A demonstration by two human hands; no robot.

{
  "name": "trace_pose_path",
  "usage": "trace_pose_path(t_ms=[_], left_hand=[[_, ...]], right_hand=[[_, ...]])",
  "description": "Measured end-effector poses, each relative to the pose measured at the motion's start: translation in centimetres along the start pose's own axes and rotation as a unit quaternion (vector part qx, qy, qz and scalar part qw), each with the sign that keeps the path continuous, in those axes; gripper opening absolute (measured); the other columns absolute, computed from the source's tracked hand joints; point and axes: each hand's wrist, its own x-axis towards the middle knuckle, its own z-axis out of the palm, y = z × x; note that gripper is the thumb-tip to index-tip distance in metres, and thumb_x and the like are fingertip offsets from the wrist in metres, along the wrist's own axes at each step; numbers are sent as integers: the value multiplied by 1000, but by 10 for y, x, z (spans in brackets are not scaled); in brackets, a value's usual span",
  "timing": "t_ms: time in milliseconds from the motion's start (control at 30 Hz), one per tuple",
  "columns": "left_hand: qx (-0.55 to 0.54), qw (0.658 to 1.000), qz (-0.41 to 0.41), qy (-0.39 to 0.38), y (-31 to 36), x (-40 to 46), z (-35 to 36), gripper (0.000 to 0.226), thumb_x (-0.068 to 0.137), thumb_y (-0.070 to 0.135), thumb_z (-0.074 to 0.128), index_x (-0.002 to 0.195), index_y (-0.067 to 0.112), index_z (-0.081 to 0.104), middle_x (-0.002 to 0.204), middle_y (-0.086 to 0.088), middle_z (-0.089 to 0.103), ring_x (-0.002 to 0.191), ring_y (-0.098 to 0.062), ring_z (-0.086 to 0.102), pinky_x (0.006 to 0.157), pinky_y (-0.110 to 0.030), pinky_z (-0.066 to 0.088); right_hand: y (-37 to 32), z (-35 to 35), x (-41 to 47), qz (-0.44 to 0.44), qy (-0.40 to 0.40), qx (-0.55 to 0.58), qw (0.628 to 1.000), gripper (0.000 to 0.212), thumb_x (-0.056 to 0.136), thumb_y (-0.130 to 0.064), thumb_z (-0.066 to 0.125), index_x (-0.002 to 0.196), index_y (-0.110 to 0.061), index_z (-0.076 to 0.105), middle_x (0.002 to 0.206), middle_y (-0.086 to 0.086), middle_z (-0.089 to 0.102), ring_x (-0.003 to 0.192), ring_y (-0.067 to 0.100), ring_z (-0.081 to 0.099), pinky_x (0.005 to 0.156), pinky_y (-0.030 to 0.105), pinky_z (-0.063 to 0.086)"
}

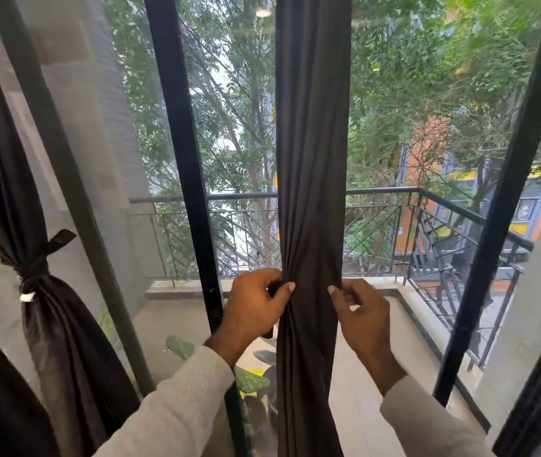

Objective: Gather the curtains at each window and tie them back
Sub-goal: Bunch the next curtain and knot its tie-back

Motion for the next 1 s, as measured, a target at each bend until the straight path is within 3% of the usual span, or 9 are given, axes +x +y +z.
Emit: trace_pose_path(t_ms=[167,300,467,600,667,733,800,900,1000], left_hand=[[4,1000,6,23,10,-9,7,31,90,38,72,64,33,56,58,13,53,58,-7,52,57,-29,44],[-37,999,13,5,18,-13,13,27,91,34,72,67,38,61,62,14,57,61,-5,57,59,-27,46],[-48,999,18,6,24,-18,11,19,94,34,70,87,19,79,76,7,72,73,-11,69,67,-38,57],[-61,997,26,-30,25,-17,5,33,96,51,72,76,25,69,68,9,65,67,-9,64,63,-37,53],[-26,999,23,-16,27,-14,1,39,91,52,77,65,35,52,59,12,52,57,-5,50,56,-30,44],[-27,1000,4,-2,23,-12,0,35,91,42,77,66,39,52,58,17,54,54,-1,49,55,-22,39],[-83,996,-33,-28,15,-10,-1,14,92,38,74,78,35,70,71,21,70,65,1,64,64,-25,53],[-147,984,-62,-79,9,-9,-7,17,96,30,74,105,17,82,98,4,82,95,-20,79,84,-47,65],[-183,972,-63,-131,12,-6,-15,15,101,5,72,114,0,80,97,1,79,80,1,74,71,-18,58]], right_hand=[[10,17,-49,-216,-47,-182,958,37,104,-25,50,132,-10,71,110,2,68,88,22,63,82,28,45],[14,24,-56,-244,-56,-199,947,42,103,-22,51,140,-8,66,119,3,61,89,26,59,82,30,46],[14,23,-56,-276,-92,-204,935,43,105,-19,58,146,-8,60,117,8,65,91,30,61,81,36,52],[6,19,-55,-245,-114,-173,947,31,106,-18,58,135,-11,67,118,2,64,93,18,55,81,37,55],[6,18,-54,-307,-124,-200,922,36,100,-13,63,135,-8,66,123,9,65,94,26,61,83,41,58],[11,14,-49,-340,-139,-199,909,43,98,-12,61,141,-9,65,124,12,65,99,30,64,88,41,58],[13,10,-43,-271,-113,-156,943,37,100,-15,53,134,-19,68,120,6,67,101,26,65,89,41,59],[21,10,-27,-70,-33,-33,996,32,101,-8,60,128,-23,66,117,-9,67,105,9,66,87,43,61],[16,15,-11,54,-116,94,987,48,102,-15,68,147,-27,55,134,-22,64,121,-5,61,92,28,57]])
